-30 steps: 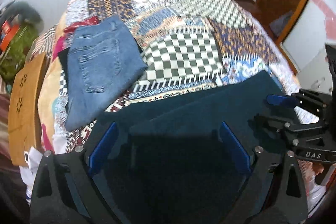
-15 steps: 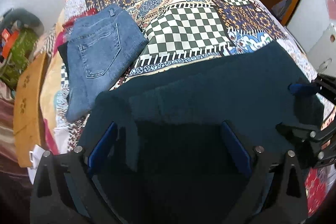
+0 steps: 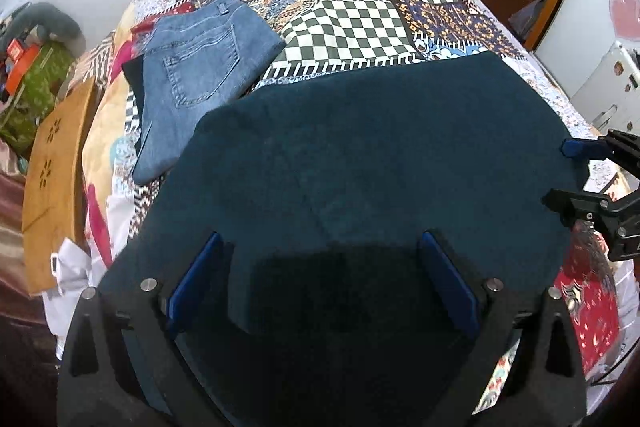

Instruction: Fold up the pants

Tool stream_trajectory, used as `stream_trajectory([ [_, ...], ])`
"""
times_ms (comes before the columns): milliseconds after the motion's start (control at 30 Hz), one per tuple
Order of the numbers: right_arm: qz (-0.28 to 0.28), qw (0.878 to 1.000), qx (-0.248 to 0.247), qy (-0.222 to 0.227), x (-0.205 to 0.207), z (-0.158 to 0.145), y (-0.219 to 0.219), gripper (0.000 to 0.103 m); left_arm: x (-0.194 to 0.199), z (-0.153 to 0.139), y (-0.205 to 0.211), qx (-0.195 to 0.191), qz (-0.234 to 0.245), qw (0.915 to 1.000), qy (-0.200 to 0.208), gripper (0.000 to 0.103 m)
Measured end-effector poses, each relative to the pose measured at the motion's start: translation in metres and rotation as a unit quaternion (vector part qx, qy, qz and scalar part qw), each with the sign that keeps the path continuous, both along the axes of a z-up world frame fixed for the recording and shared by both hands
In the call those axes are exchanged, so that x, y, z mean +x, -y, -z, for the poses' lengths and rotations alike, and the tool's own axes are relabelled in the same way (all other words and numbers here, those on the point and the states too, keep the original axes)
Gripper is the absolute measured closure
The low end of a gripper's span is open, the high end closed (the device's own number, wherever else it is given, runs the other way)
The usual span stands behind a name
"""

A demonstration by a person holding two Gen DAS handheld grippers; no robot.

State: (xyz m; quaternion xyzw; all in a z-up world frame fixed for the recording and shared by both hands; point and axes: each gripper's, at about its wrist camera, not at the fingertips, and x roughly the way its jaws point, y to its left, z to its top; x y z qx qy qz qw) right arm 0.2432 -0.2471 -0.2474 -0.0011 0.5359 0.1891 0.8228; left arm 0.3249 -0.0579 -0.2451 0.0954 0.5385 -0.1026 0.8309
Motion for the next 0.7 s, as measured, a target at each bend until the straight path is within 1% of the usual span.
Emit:
stream_trajectory([
  [67, 0.003, 1.000, -0.014, 0.013, -0.005, -0.006, -0.003, 0.019, -0.005, -0.005, -0.006, -0.009, -0.011, 0.9999, 0.003, 0.004],
  [167, -0.005, 0.999, -0.034, 0.043, -0.013, -0.019, -0.012, 0.019, -0.015, -0.022, -0.019, -0.032, -0.027, 0.9989, 0.022, 0.004],
  [333, -0.024, 0.995, -0.039, 0.094, -0.022, -0.043, -0.032, 0.019, -0.035, -0.056, -0.051, -0.029, -0.078, 0.9928, 0.086, 0.004],
  [400, -0.033, 0.992, -0.035, 0.115, -0.024, -0.053, -0.042, 0.019, -0.044, -0.066, -0.069, -0.029, -0.098, 0.9893, 0.104, 0.004],
  [467, -0.041, 0.991, -0.026, 0.128, -0.024, -0.060, -0.055, 0.019, -0.051, -0.071, -0.086, -0.036, -0.114, 0.9866, 0.111, 0.004],
  [567, -0.048, 0.990, -0.004, 0.131, -0.023, -0.063, -0.072, 0.019, -0.066, -0.071, -0.119, -0.062, -0.151, 0.9800, 0.114, 0.004],
  [600, -0.051, 0.990, 0.004, 0.129, -0.022, -0.062, -0.077, 0.019, -0.072, -0.068, -0.132, -0.068, -0.170, 0.9766, 0.113, 0.004],
  [700, -0.057, 0.992, 0.020, 0.115, -0.020, -0.055, -0.096, 0.019, -0.085, -0.061, -0.164, -0.063, -0.222, 0.9667, 0.110, 0.004],
])
